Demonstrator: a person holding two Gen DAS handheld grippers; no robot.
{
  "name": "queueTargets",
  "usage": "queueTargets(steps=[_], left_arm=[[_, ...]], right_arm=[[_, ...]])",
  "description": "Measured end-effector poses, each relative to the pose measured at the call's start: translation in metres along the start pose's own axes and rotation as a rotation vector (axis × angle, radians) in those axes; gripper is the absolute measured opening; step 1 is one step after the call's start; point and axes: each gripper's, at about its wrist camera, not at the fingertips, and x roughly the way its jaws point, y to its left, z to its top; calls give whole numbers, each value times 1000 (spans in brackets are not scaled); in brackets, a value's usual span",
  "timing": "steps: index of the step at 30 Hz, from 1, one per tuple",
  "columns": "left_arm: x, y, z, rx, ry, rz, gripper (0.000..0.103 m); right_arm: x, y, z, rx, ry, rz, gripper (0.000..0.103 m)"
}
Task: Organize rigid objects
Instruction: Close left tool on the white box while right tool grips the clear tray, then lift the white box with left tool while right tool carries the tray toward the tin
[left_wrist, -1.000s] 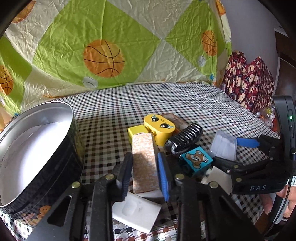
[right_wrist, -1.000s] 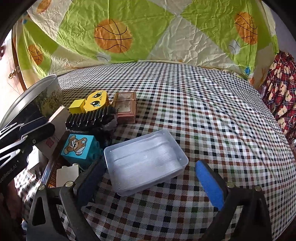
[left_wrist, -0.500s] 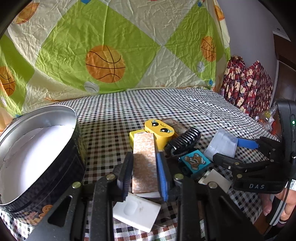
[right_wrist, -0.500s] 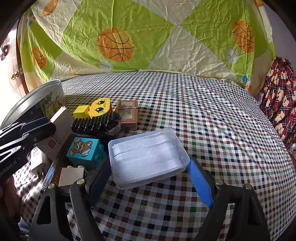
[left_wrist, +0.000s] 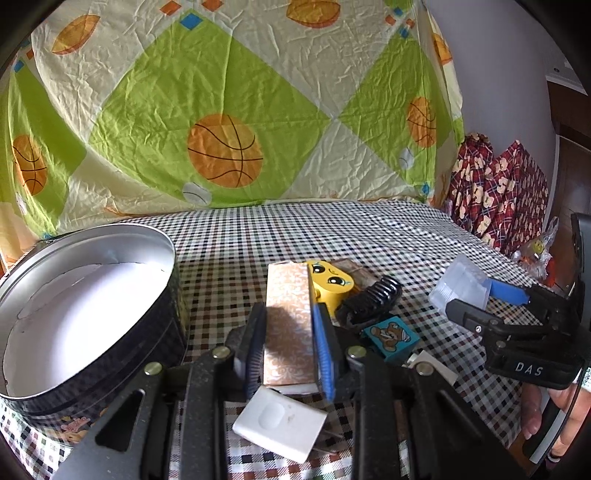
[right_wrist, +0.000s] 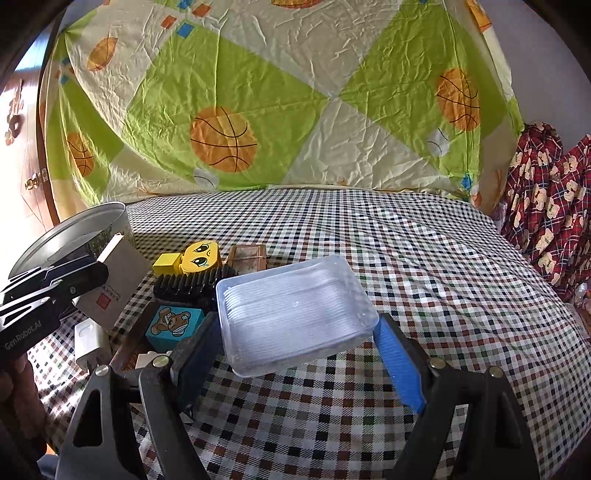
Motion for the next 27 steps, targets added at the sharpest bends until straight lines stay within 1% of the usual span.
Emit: queueTargets(steps=[6, 15, 27], left_arm=[[-8, 0, -2, -5, -48, 0, 25], [-11, -1, -2, -8, -65, 3, 25], [-24, -1, -4, -8, -139, 19, 25]], right_arm=[[-8, -1, -1, 11, -48, -7, 84], [-12, 0, -2, 10, -77, -7, 84], [-26, -2, -5, 14, -168, -26, 84]])
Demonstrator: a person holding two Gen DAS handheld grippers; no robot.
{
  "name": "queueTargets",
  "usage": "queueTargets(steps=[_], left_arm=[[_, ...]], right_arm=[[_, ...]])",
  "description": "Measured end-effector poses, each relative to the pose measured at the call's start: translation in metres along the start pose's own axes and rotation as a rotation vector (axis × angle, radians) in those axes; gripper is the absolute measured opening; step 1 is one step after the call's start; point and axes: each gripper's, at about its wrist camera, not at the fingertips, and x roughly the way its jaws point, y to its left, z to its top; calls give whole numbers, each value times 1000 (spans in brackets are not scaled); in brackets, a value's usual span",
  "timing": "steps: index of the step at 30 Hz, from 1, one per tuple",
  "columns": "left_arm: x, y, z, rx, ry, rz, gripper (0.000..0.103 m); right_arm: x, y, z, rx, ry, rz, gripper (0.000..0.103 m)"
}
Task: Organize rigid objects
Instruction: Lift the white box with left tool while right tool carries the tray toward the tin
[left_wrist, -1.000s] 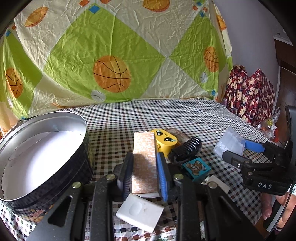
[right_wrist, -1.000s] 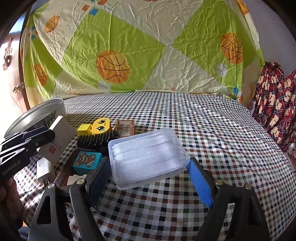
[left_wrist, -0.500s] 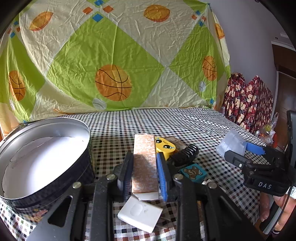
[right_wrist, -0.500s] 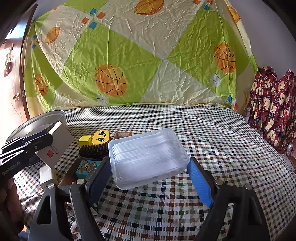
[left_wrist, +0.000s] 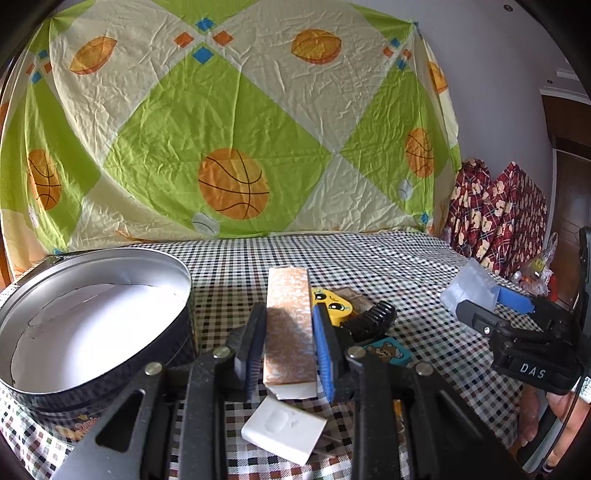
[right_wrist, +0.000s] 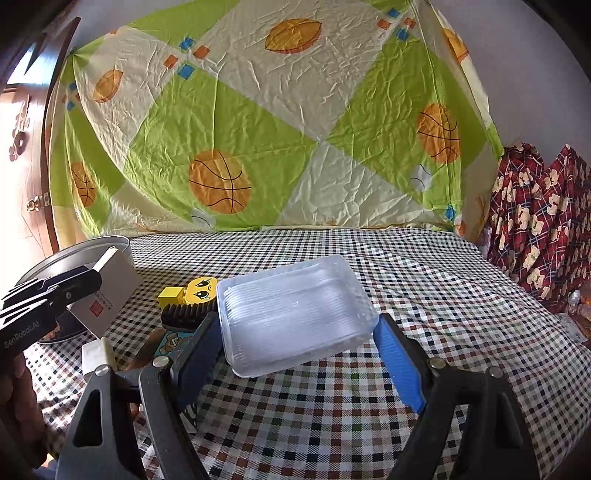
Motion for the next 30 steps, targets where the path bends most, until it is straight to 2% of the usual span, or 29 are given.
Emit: queueTargets(steps=[30], left_arm=[[-14, 6, -1, -4, -46, 30, 25]], right_arm=[[-18, -3, -4, 56, -125, -99, 84]])
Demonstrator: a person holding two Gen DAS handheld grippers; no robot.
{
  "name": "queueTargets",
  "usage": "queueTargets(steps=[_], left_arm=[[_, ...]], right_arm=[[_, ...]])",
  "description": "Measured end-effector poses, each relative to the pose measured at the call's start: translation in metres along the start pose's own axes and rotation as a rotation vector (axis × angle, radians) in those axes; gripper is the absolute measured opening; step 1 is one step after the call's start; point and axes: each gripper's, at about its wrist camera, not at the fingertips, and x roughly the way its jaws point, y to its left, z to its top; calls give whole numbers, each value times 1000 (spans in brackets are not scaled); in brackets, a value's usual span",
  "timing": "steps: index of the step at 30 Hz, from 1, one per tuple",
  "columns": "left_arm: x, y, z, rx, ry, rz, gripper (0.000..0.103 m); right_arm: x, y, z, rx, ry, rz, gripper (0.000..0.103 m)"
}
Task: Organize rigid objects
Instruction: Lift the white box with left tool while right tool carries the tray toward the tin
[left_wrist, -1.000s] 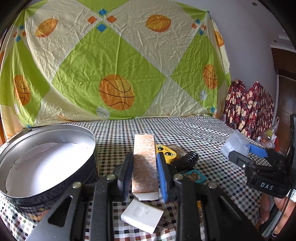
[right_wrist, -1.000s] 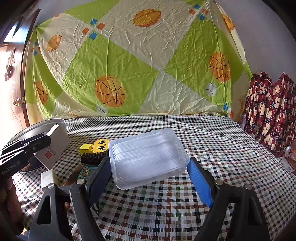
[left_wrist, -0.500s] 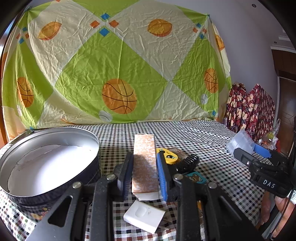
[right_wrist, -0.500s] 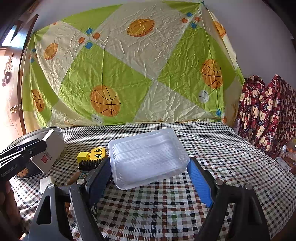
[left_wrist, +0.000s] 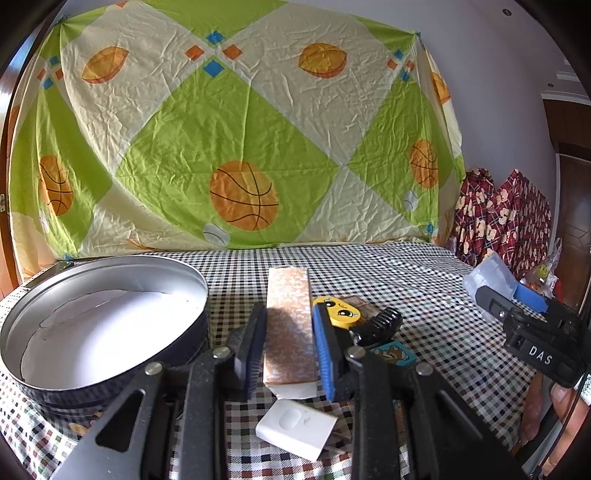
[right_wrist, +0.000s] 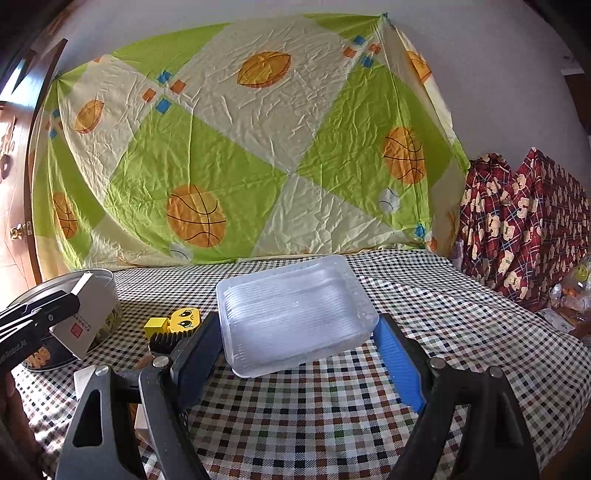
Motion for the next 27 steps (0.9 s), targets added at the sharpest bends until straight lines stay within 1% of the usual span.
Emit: queueTargets(steps=[9, 15, 27], left_arm=[[-6, 7, -1, -1, -11, 18, 25], [-11, 19, -2, -14, -22, 44, 25], [-18, 42, -5, -47, -21, 69, 25]], right_arm=[[-1, 24, -2, -15, 7, 41, 84], [0, 43, -3, -35, 12, 71, 84], [1, 79, -5, -75, 14, 126, 84]])
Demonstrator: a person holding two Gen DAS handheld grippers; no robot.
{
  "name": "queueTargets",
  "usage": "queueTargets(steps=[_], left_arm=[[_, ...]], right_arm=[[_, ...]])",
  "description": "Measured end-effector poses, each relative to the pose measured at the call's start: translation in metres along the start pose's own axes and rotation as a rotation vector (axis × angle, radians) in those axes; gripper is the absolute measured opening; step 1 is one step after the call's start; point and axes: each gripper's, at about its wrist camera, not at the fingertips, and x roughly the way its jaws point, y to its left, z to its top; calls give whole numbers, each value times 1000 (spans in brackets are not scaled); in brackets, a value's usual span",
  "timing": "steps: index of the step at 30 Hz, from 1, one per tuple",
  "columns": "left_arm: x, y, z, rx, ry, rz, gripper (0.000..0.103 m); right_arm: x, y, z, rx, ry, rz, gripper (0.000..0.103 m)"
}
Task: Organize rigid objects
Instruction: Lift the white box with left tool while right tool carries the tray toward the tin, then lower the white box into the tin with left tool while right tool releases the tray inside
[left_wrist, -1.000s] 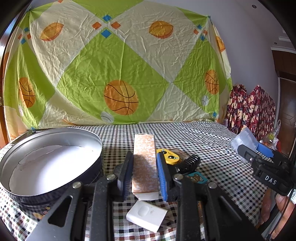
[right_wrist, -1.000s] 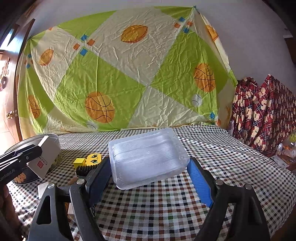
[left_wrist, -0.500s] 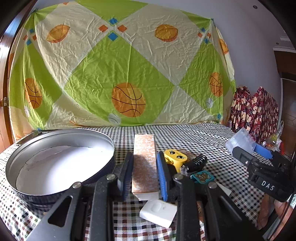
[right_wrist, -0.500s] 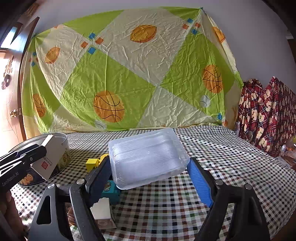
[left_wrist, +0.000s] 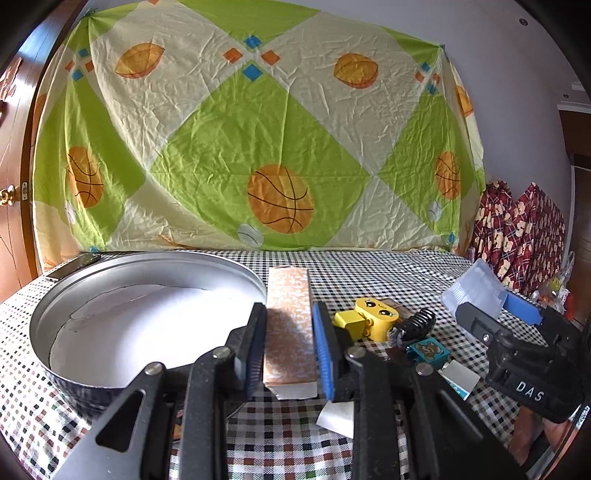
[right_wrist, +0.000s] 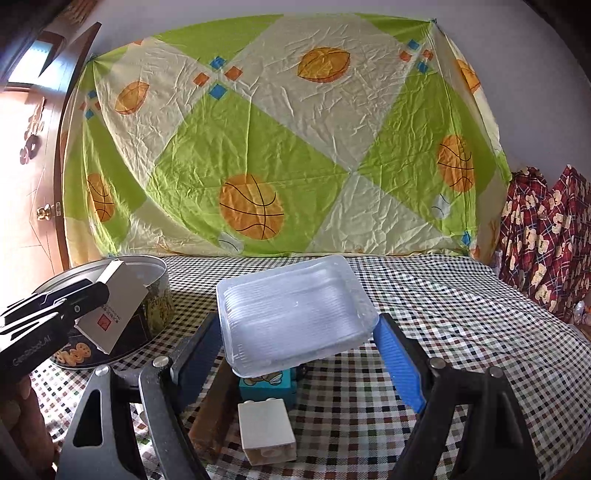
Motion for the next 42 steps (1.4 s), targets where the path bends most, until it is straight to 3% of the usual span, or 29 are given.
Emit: queueTargets(steps=[22, 42], left_arm=[[-15, 31, 5, -47, -48, 7, 25], [-16, 74, 9, -102, -56, 76, 24]], right_arm=[[9, 49, 2, -59, 9, 85, 84], [16, 82, 5, -83, 35, 173, 84]])
